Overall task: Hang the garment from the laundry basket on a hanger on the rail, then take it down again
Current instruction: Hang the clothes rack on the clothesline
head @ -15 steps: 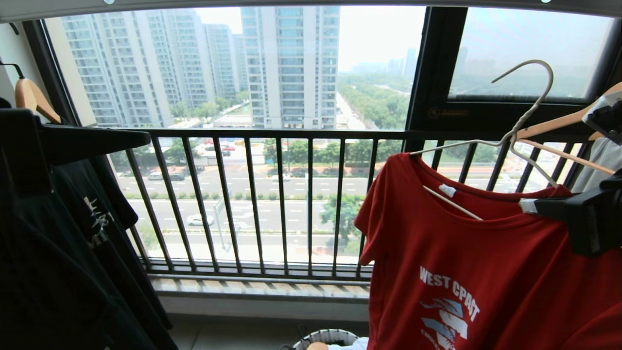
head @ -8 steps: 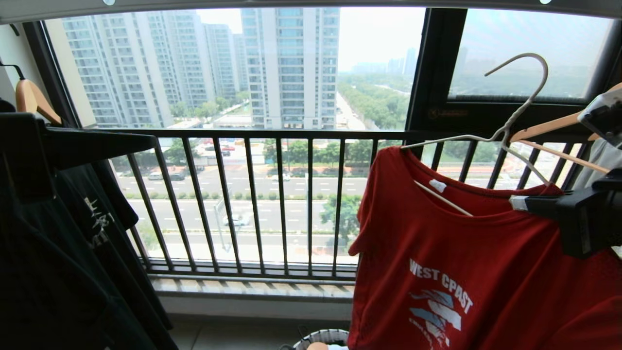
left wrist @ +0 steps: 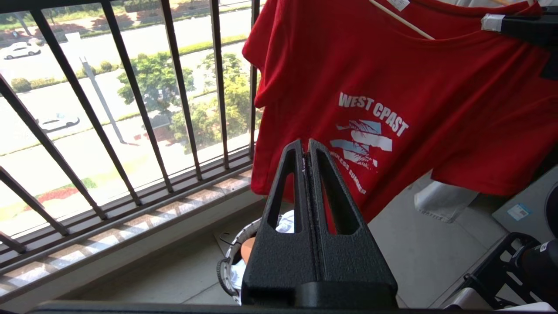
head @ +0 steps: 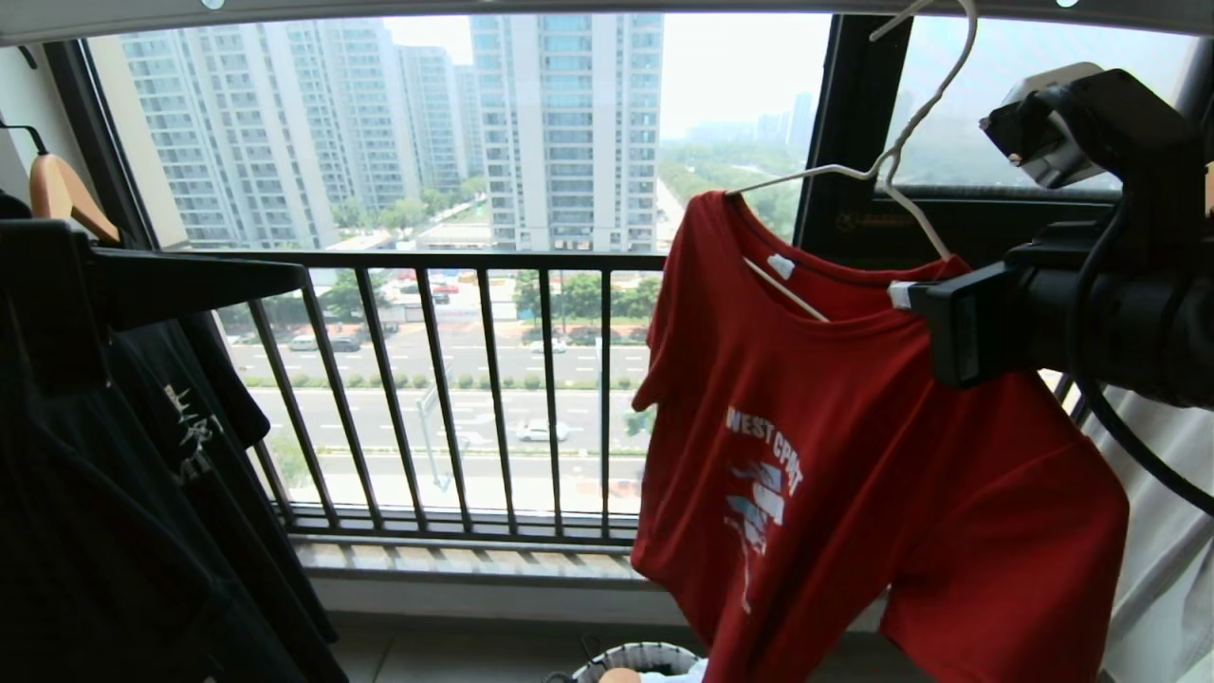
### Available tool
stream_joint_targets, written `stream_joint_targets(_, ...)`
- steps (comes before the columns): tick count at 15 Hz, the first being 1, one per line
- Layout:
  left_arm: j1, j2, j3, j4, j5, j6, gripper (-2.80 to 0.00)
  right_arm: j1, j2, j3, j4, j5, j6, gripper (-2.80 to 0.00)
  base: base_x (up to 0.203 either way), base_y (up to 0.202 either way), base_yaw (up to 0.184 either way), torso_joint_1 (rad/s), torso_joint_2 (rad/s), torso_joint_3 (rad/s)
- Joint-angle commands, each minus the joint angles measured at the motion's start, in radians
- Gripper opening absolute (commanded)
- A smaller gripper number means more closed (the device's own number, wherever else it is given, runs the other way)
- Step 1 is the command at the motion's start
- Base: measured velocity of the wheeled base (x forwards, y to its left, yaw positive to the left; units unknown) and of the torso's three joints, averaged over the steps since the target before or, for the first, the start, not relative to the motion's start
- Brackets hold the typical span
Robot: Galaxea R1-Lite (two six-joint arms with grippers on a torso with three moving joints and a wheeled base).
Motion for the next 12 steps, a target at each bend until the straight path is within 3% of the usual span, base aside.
stream_joint_targets(1,0.0,-0.001,0.0,0.001,-0.001,-0.001,-2.8,0.035,0.07,-0.056,-0.006,-0.036,-0.036,-2.8,0.0,0.0,0.0,0.0,0.0,0.0)
stream_joint_targets(12,0.0,-0.016,-0.002,-0.001,0.0,0.001,-2.8,0.087,0.089,-0.116,-0.005,-0.087,-0.064,-2.8,0.0,0.0,0.0,0.0,0.0,0.0)
